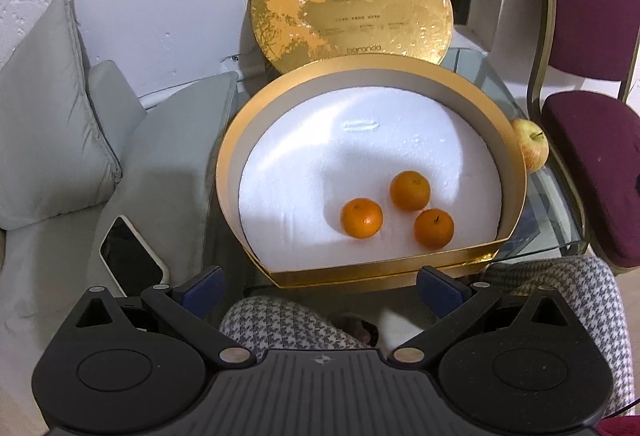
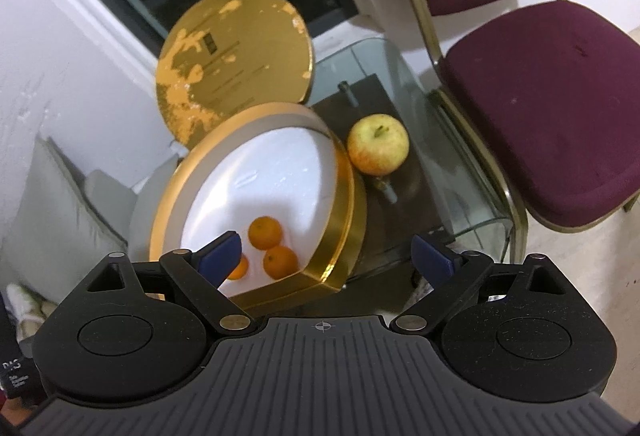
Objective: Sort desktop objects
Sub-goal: 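Move the right tool toward the apple beside the gold box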
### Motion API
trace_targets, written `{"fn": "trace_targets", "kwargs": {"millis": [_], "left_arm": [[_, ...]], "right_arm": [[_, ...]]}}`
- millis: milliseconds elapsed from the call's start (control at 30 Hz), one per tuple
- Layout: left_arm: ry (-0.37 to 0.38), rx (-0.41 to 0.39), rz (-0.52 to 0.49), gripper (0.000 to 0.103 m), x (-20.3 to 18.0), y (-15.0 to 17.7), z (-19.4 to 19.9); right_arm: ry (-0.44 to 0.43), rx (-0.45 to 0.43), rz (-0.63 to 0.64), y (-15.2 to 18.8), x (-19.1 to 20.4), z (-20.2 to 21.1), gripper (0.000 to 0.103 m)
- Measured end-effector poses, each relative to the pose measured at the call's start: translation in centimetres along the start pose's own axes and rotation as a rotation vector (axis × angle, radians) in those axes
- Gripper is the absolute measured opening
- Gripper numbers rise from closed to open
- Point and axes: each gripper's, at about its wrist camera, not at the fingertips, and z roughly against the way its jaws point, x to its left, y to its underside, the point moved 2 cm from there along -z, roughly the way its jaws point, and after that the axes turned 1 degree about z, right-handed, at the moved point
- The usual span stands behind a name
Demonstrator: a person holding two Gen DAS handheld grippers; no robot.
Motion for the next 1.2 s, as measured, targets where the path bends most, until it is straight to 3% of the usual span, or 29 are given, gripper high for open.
{"fn": "trace_targets", "kwargs": {"millis": [233,400,500,667,800,933,1033,1200], "left_arm": [[-0.009,-0.014,0.137,0.102,1.7,0.8,-0.5],[-0.017,-0.014,0.153,0.102,2.1,1.7,0.1],[-0.038,-0.013,0.090,0.102,1.4,1.3,0.4],[-0.064,-0.065,-0.186,0.102,-1.7,-0.1,2.0],[-0.100,-0.097,-0.358,0.102,-3.6,-0.6,2.4],[-0.095,-0.054,-0.302,0.102,-3.1,-0.5,1.7],[-0.075,-0.003,-0.215,0.102,-2.7,-0.3,0.7],[-0.022,0.000,-0.150,0.102,-3.1,0.2,-0.3]], "right_arm": [[-0.003,0.045,0.171,-0.8,3.7,0.1,0.095],[-0.008,0.029,0.092,-0.7,2.4,0.5,0.095],[-0.068,-0.020,-0.010,-0.4,0.5,0.6,0.095],[-0.118,-0.128,-0.197,1.0,-2.2,0.4,0.096],[-0.086,-0.122,-0.246,1.8,-3.4,-1.4,0.097],[-0.007,-0.093,-0.259,1.1,-4.1,-1.4,0.096],[-0.005,-0.095,-0.255,0.6,-4.5,-0.9,0.096],[-0.008,-0.089,-0.248,0.1,-4.9,-2.5,0.096]]}}
